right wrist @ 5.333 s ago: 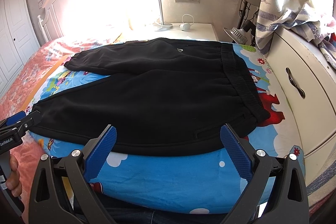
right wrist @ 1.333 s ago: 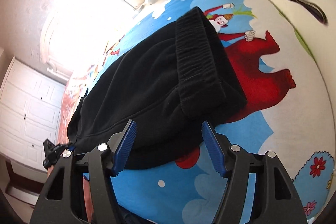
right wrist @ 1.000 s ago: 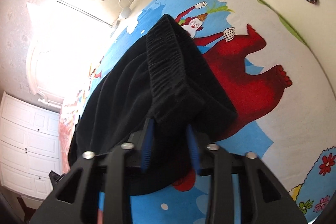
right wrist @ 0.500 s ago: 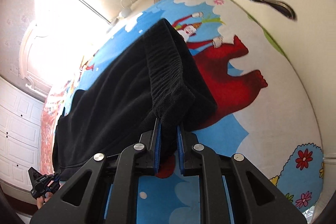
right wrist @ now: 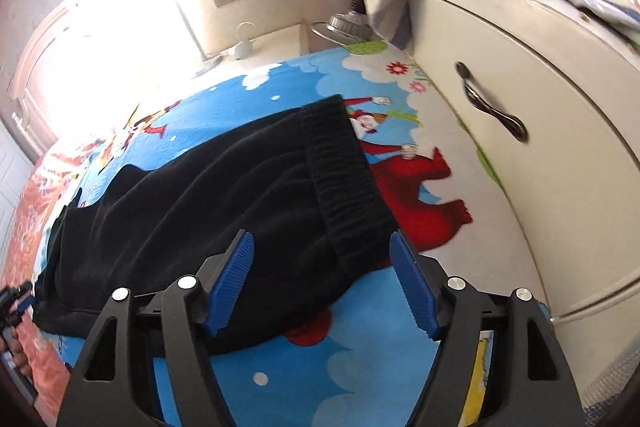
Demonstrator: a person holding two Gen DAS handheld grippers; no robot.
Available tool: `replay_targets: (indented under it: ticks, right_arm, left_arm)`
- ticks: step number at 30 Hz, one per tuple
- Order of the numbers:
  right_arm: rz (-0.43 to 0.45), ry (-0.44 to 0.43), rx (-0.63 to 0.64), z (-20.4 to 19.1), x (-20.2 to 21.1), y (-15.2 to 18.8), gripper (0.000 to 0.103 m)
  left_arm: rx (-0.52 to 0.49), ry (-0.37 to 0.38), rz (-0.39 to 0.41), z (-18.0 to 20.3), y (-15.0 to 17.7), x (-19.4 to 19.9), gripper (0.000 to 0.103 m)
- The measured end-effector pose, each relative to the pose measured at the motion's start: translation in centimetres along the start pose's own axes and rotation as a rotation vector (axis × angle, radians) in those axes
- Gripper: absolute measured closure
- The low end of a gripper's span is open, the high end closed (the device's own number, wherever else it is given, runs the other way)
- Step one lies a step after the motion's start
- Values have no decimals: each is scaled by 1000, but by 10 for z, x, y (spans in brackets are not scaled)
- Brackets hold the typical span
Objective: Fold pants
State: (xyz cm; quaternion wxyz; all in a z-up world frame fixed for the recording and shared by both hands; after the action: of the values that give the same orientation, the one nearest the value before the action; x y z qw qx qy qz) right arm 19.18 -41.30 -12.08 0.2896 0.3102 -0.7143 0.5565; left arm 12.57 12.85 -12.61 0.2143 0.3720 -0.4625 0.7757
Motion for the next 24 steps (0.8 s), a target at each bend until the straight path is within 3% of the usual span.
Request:
replay_targets:
  ticks: [2,5,9,13,15,16,18,21,24]
  right_arm:
    - [-24,-59,76,-43,-12,5,27]
    - [-71,-126,196,-105,-33,28,26]
    - [-85,-82,293,-142,-54,59,25]
    - [-64,15,397,-150,-63,75,23]
    - [-68,31,413,-151,-64,76,23]
    - [-69,34,417,-151,-65,76,23]
    - [-64,42,430,-150,-66,76,22]
    - [-65,40,427,-151,-66,77,22]
    - [-67,33,423,-151,-66,77,22]
  left_arm:
    - [-99,-73,47,19,-34,-13,49]
    - [-200,-231,39,36,-78,-58,49]
    - [-280,-368,-82,52,-117,-141,49]
    - [-312,-549,-220,36,-131,-201,50]
    - [-282,-572,-261,25,-132,-209,80]
    - [-279,-586,-257,20,-131,-205,90]
    - [-234,-511,-218,15,-140,-186,93]
    - [-94,-335,-86,-12,-153,-119,94]
    - [202,-125,66,-89,-144,-32,94]
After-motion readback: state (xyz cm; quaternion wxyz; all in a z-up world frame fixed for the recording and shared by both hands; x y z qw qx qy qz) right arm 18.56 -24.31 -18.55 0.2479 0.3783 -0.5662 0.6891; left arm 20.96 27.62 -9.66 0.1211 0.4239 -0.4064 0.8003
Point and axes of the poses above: each gripper's, at about its wrist camera, not at the fingertips, and x roughly against the way its jaws point, z to its right, y to its underside, the point moved 7 cm from there along -x, roughly the way its jaws point
